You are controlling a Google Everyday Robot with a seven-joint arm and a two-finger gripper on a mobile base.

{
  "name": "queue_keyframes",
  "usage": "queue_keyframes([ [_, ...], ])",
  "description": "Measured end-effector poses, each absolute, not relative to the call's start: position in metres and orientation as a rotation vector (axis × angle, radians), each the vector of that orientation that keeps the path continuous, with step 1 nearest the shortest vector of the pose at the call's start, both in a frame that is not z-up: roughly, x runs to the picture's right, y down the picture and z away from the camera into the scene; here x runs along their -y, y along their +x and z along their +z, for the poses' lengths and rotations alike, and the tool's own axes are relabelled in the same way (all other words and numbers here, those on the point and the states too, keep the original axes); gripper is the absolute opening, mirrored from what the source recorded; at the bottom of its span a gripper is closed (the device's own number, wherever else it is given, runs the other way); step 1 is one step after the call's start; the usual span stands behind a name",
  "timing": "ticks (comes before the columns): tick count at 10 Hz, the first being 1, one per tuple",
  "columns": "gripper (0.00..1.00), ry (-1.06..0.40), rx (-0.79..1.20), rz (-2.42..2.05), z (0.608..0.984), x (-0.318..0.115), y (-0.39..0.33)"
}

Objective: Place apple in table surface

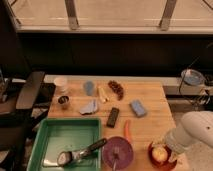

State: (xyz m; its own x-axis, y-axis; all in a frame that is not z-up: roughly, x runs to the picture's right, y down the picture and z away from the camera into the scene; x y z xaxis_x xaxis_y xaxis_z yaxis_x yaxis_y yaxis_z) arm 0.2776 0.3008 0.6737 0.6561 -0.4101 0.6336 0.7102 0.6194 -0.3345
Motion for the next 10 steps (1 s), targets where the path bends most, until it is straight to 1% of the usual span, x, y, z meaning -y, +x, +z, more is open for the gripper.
queue_keyframes([
  [6, 0.59, -0.631, 0.567, -0.647, 0.683, -0.308, 0.282],
  [10, 0.58, -0.712, 0.607, -0.644, 0.702, -0.325, 0.271],
])
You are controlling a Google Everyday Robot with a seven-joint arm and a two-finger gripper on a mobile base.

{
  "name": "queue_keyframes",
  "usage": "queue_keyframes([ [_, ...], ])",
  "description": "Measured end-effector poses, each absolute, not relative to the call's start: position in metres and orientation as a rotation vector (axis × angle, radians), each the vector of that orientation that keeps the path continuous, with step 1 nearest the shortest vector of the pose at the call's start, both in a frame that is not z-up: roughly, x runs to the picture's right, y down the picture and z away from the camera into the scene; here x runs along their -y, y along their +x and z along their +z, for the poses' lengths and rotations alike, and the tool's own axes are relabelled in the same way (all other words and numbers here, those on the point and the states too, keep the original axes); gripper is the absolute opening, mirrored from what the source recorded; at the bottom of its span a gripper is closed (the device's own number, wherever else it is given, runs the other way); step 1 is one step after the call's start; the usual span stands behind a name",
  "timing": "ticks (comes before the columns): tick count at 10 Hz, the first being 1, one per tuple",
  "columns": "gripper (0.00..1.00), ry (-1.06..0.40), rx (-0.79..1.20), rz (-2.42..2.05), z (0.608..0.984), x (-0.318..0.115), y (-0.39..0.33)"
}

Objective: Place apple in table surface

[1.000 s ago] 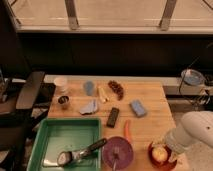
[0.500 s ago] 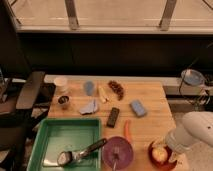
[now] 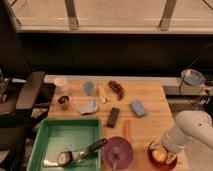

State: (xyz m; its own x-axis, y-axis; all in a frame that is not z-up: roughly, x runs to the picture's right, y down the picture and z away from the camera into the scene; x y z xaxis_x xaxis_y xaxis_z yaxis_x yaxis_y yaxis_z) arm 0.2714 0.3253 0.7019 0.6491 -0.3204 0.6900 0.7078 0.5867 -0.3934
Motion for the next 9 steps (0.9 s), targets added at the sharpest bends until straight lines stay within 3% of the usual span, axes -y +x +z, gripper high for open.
queue_keyframes([
  [1, 0.53, -0.721, 0.614, -0.643, 0.704, -0.328, 0.27],
  [6, 0.04, -0.713, 0.601, -0.644, 0.701, -0.317, 0.272],
  [7, 0.01, -0.701, 0.588, -0.646, 0.697, -0.311, 0.274],
  [9, 0.0, -0.582, 0.467, -0.676, 0.658, -0.235, 0.283],
])
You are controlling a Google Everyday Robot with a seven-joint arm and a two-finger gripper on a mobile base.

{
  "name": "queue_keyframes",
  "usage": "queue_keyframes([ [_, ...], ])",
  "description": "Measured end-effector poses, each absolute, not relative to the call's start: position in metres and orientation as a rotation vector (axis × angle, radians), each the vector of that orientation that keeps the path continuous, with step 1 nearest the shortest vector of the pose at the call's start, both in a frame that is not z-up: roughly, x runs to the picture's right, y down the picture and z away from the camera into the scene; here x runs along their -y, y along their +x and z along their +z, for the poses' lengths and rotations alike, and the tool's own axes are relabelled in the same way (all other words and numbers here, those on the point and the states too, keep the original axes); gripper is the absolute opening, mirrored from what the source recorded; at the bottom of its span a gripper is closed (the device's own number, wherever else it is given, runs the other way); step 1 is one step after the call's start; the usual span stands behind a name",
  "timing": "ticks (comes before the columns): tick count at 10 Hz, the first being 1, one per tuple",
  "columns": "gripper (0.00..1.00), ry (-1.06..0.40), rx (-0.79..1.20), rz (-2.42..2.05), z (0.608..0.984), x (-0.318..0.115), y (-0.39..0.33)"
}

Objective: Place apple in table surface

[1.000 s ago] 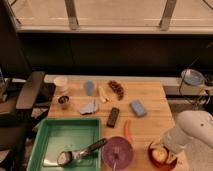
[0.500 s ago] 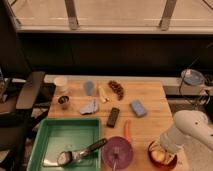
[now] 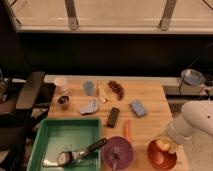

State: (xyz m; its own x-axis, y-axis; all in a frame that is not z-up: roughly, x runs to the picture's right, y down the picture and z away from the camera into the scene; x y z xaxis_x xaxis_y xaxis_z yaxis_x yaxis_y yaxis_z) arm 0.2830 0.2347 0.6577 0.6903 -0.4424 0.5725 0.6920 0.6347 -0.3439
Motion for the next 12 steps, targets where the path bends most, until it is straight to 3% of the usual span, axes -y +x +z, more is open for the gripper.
queue_keyframes([
  [3, 0.0, -0.494, 0.394, -0.703, 0.66, -0.157, 0.282],
  [6, 0.0, -0.474, 0.389, -0.724, 0.685, -0.123, 0.271],
  [12, 0.01, -0.579, 0.446, -0.707, 0.761, -0.182, 0.26],
])
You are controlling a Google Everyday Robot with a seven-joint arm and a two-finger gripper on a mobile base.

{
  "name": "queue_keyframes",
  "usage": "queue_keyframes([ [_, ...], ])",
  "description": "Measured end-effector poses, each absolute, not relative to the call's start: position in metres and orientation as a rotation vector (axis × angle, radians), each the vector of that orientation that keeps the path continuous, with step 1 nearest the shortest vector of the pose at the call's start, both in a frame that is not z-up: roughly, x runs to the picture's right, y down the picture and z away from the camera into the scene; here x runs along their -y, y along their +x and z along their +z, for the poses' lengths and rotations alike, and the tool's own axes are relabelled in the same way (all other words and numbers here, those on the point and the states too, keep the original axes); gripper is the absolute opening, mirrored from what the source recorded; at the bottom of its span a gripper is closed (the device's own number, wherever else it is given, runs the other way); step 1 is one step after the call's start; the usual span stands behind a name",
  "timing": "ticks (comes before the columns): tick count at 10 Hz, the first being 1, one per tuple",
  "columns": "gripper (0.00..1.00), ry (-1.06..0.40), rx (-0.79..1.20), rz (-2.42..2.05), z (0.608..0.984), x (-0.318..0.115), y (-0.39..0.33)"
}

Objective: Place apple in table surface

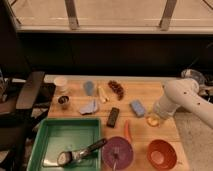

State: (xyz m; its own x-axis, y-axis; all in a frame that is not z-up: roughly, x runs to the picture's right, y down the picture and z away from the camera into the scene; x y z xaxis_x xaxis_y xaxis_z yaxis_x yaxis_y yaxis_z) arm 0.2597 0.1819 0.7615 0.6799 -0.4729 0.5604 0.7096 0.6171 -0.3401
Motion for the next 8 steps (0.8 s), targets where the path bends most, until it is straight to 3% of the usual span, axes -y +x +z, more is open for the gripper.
queue_keyframes([
  [4, 0.27, -0.65, 0.483, -0.679, 0.79, -0.206, 0.254],
  [8, 0.68, -0.692, 0.488, -0.655, 0.797, -0.211, 0.256],
])
